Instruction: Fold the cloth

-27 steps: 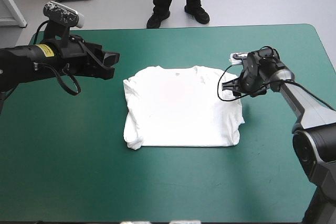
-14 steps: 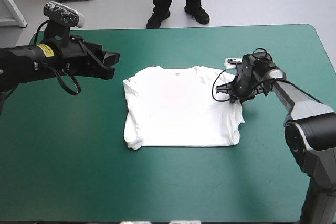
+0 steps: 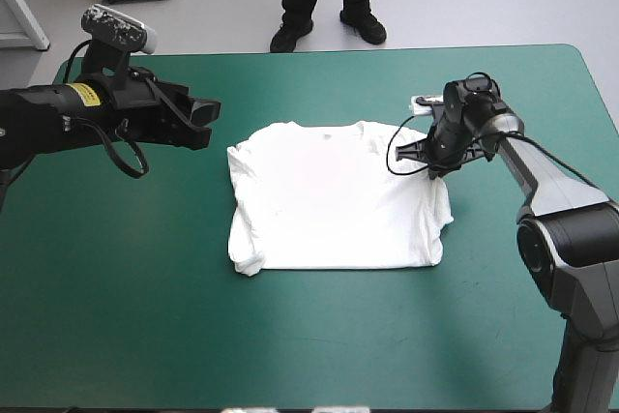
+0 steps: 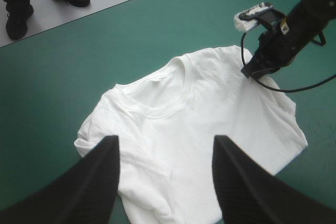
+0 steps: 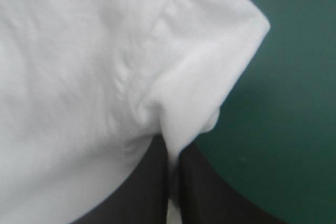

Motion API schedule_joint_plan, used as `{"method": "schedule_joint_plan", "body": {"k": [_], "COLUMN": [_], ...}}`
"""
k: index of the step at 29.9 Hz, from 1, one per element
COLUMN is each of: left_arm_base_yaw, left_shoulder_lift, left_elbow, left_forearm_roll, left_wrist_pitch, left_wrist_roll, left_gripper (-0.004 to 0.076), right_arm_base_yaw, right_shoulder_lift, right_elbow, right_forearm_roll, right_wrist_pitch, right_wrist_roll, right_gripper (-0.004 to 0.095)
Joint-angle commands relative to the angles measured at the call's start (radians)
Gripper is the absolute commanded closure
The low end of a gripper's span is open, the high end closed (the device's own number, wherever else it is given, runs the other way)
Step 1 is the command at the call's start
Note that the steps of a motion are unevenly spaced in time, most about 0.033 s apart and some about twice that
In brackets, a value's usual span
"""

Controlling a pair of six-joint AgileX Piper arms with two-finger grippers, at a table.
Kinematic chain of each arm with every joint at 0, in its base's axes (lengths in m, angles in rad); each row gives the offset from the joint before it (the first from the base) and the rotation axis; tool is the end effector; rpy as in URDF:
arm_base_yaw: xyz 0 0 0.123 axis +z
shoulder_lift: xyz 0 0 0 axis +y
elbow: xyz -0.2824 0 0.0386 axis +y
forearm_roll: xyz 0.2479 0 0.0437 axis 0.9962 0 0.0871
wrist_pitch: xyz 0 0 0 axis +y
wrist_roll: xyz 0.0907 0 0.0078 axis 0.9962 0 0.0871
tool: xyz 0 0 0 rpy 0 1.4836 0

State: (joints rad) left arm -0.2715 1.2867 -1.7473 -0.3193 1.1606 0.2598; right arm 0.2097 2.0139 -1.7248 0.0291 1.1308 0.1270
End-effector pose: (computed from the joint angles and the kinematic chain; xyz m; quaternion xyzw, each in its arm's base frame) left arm 0.2172 -0.0877 0.5054 0.2406 0.8426 -0.1613 0.4541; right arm 0.4175 0.0913 0.2443 -0.0365 0.9922 0.0335 0.1148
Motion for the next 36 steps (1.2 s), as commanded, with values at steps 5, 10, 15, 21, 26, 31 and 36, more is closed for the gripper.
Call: {"method": "schedule_joint_plan", "body": {"k": [5, 10, 15, 21, 26, 31, 36], "left_arm_base_yaw": [-0.004, -0.004, -0.004, -0.004, -0.004, -0.004, -0.004], "left_shoulder_lift": [-0.025, -0.025, -0.025, -0.027, -0.029, -0.042, -0.060], "left_elbow": [-0.030, -0.030, -0.030, -0.030, -0.030, -0.030, -0.030], "left_forearm_roll": [-0.027, -0.029, -0.029, -0.029, -0.029, -0.013, -0.006], "left_wrist_pitch": [-0.052, -0.054, -0.050, -0.035, -0.030, -0.017, -0.012], "left_wrist_roll": [-0.002, 0.000, 0.000, 0.000, 0.000, 0.003, 0.003], "left_gripper": [0.0328, 0.0328, 0.0328, 0.0328, 0.0328, 0.0328, 0.0328], "right_arm_base_yaw": [0.047, 0.127, 0.165, 0.165, 0.165, 0.165, 0.165], "right_shoulder_lift": [-0.057, -0.043, 0.015, 0.065, 0.059, 0.027, -0.023], "right_elbow": [-0.146, -0.144, -0.144, -0.144, -0.158, -0.164, -0.165], "right_forearm_roll": [0.100, 0.113, 0.111, 0.085, 0.085, 0.095, 0.095], "right_wrist_pitch": [0.072, 0.050, 0.041, 0.052, 0.089, 0.111, 0.116], "right_wrist_roll": [-0.066, -0.085, -0.087, -0.104, -0.139, -0.141, -0.141], "right_gripper": [0.0919, 0.0919, 0.0919, 0.0919, 0.0905, 0.0718, 0.0484]}}
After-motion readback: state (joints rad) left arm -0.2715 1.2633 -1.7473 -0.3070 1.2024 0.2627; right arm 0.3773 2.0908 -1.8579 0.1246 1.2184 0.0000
